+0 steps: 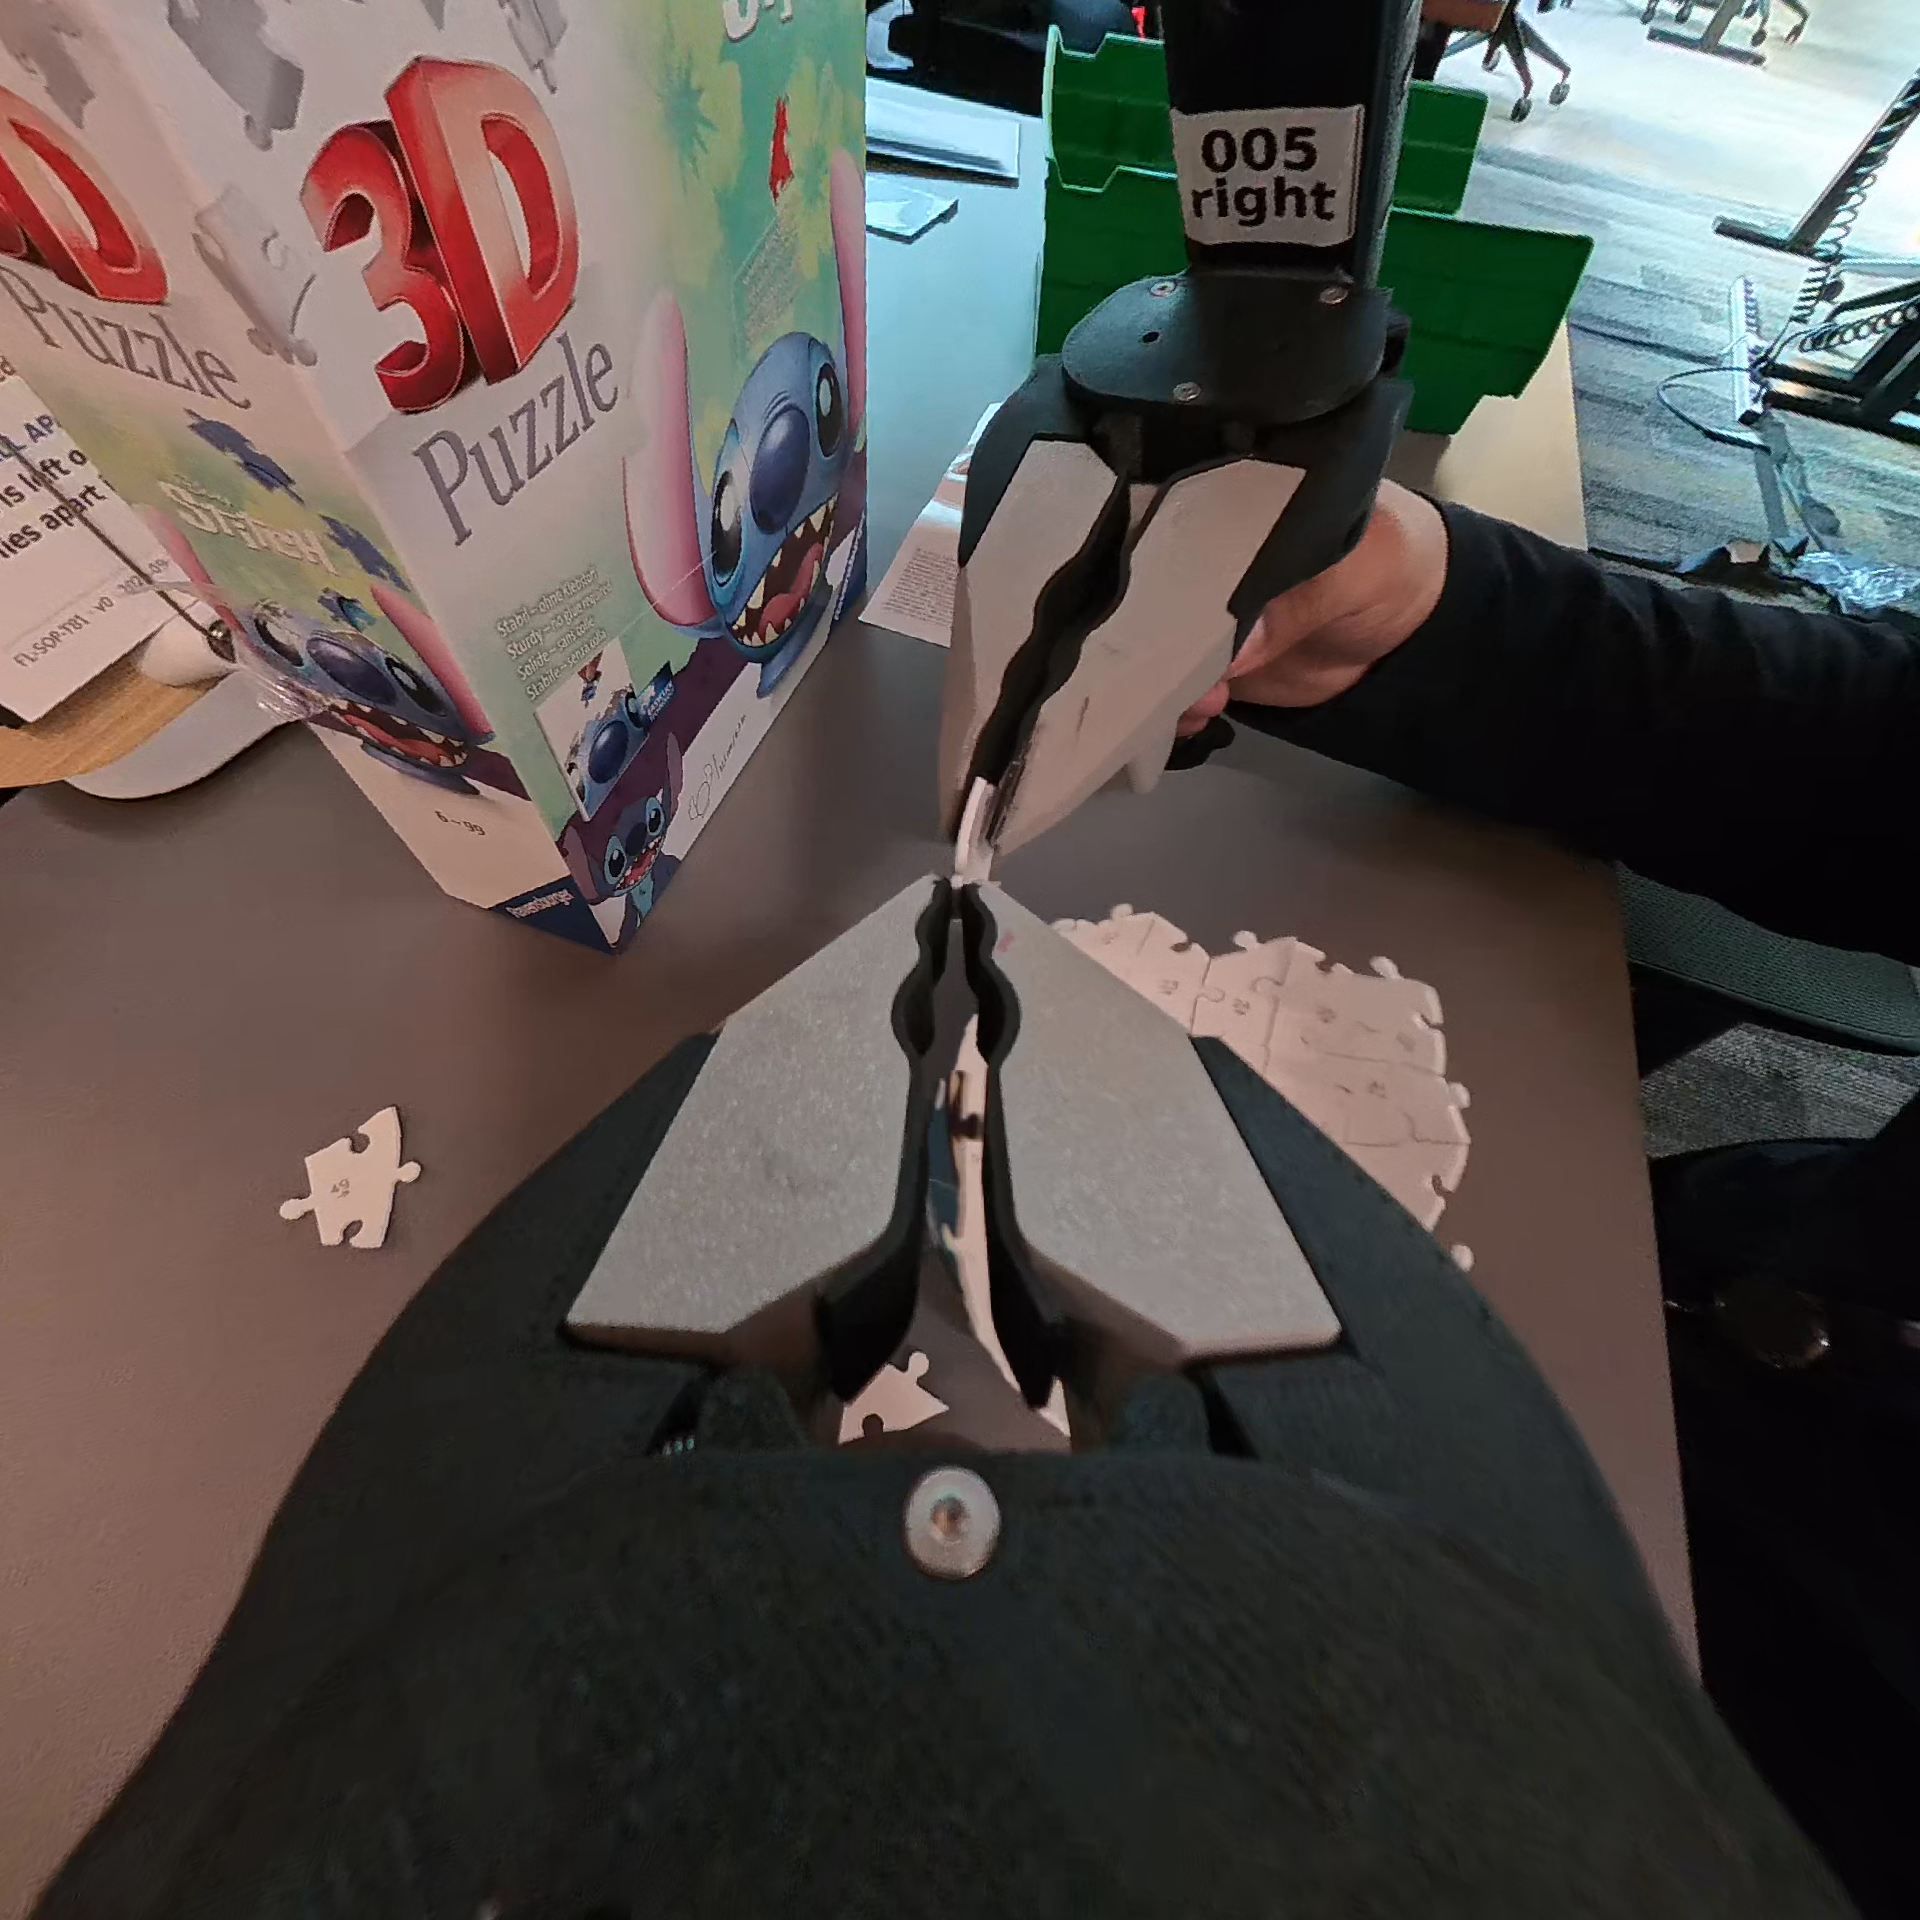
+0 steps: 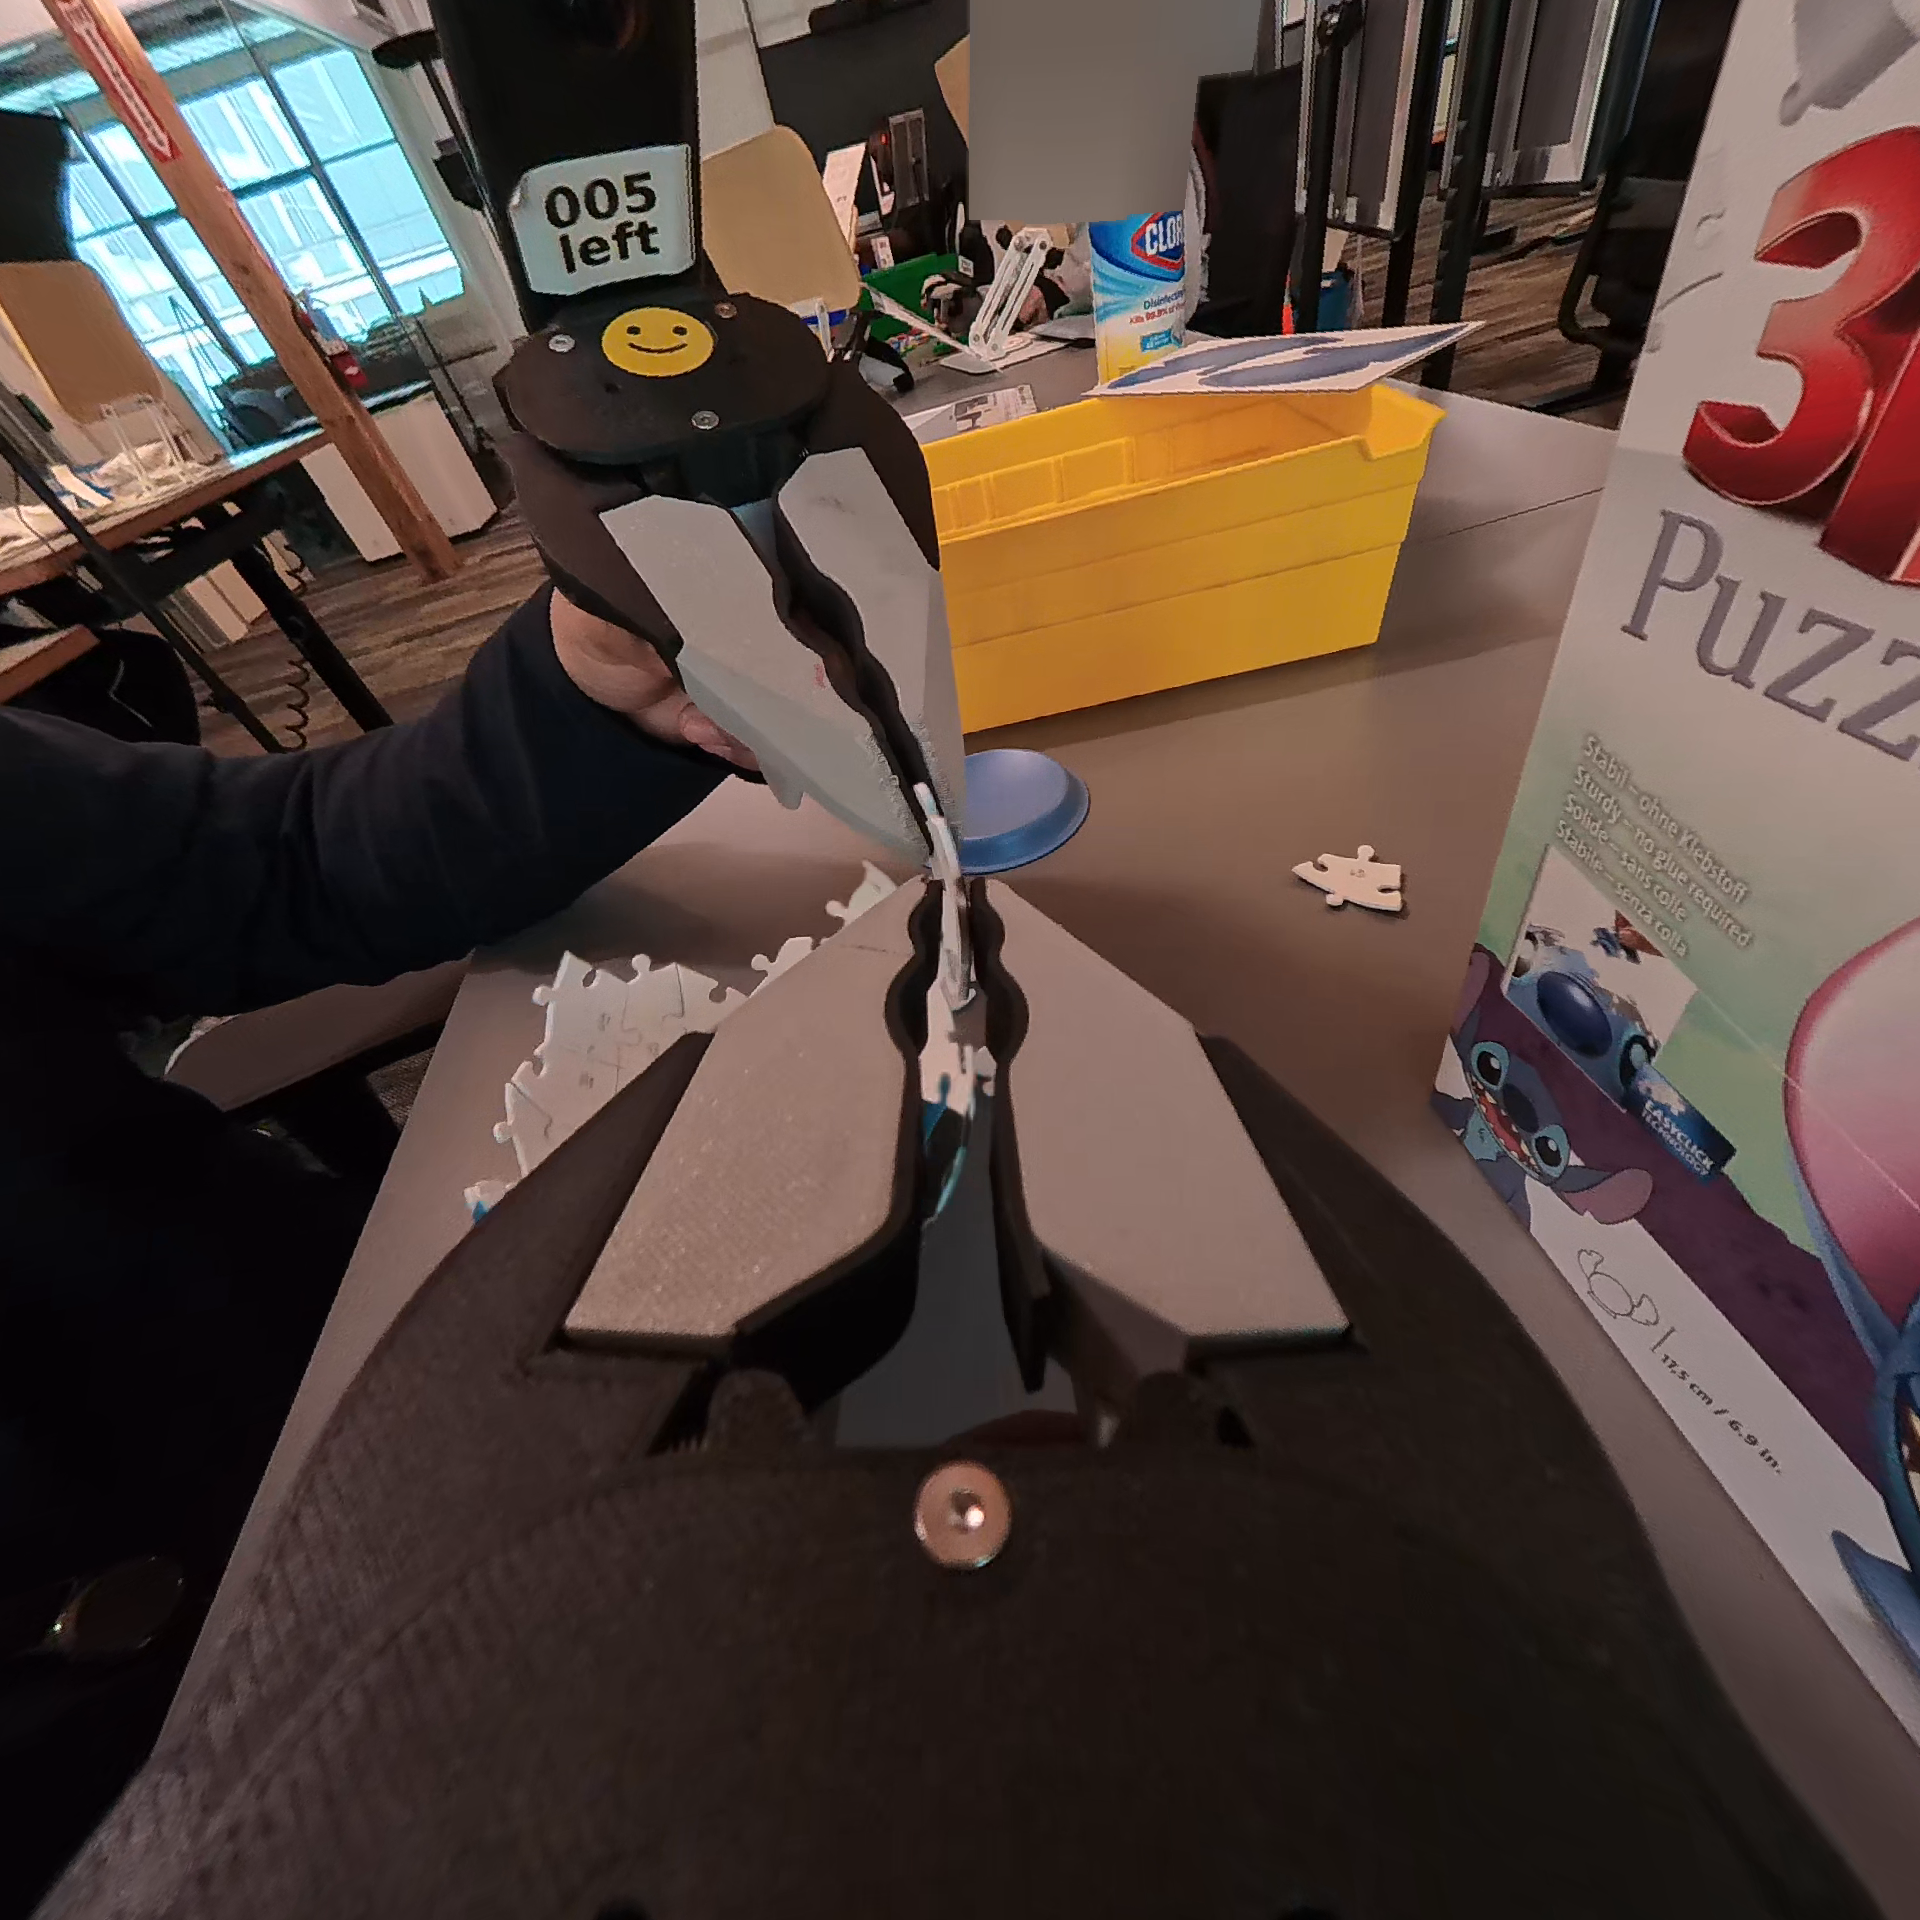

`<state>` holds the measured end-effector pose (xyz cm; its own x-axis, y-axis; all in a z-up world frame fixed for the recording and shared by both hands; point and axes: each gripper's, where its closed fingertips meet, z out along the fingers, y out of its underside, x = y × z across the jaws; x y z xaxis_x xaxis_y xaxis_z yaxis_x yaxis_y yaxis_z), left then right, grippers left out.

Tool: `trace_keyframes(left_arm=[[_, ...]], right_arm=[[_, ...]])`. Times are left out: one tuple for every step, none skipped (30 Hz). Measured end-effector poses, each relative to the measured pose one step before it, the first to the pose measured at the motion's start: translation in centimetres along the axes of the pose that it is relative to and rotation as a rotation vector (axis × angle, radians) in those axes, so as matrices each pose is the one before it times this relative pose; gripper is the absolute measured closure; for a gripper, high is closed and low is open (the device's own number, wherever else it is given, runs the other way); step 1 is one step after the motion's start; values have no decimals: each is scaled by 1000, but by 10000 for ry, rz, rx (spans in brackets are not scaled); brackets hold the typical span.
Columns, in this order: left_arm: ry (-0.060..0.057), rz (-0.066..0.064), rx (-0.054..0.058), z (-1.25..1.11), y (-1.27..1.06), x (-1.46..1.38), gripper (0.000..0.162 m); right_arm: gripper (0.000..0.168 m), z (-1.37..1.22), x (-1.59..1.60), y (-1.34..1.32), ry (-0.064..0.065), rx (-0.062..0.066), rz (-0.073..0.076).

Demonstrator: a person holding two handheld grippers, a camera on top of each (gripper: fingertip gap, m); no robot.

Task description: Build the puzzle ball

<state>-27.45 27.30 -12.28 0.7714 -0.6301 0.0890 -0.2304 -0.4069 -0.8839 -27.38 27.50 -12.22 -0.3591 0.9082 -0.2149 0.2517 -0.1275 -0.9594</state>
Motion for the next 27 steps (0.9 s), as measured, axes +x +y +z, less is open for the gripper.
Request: trace_keyframes(left_arm=[[1,-17,0,0,8,-23,162],[-8,-8,8,16,4,-22,162],[0,-7,-19,26,39,-9,162],[-2,-4,-27,22,38,-5,162],[-5,5,-11,14,28,3,162],[14,-6,-13,19,26,17,162],[-8,-9,-14,13,20,4,162],[-10,-6,-9,22,20,-17,162],[3,-15,-11,15,25,0,162],[2,-26,-7,18,17,-7,162],[-10,-26,19,-8,-31,-32,162],[12,-31,13,-2,-7,-15,162],[23,-38,11,-16,0,-9,162],[29,-35,15,-18,-14,-2,162],[42,-21,4,-5,16,33,162],[21,2,10,-11,-6,19,162],[-10,8,14,-12,-29,-4,162],[-10,9,-13,-7,-1,12,162],[-16,24,-10,-17,-9,14,162],[-16,27,-9,0,3,3,162],[-15,15,-4,12,23,-13,162],[-11,-2,5,18,17,-31,162],[4,-11,-5,34,39,-32,162],[4,0,-8,31,47,-12,161],[-8,5,3,28,26,-25,162],[-5,2,-5,13,10,-9,162],[-5,1,-6,2,6,0,162]], right_arm=[[167,-22,18,-5,7,6,3],[167,0,22,14,12,-3,-5],[167,2,15,34,10,-18,-6],[167,26,18,48,17,-23,-10],[168,8,41,44,25,-18,-23],[168,4,31,45,23,-16,-32],[168,10,-6,35,0,-17,-23],[168,-1,-8,29,3,-18,-23],[168,-3,5,7,19,-13,-45],[168,-6,-1,-2,30,-16,-64],[168,3,2,-20,33,-13,-61],[168,1,-21,-6,13,-10,-34],[168,13,-30,7,-12,-5,-2],[168,6,-47,8,-33,-1,21],[168,-4,-33,21,-43,1,39],[168,-4,-22,-9,-32,17,39],[168,-9,-1,-15,-19,23,29],[168,1,-14,-13,-21,5,21],[168,-2,-15,9,-14,0,9],[168,7,3,2,-2,-3,-3],[168,14,24,29,8,-10,-2],[168,9,25,30,9,-12,12],[168,8,34,44,3,-19,21],[168,5,17,38,6,-18,16],[168,2,31,29,11,-10,1],[168,-2,1,12,4,-8,-5],[168,-2,8,-4,-1,2,-1]])
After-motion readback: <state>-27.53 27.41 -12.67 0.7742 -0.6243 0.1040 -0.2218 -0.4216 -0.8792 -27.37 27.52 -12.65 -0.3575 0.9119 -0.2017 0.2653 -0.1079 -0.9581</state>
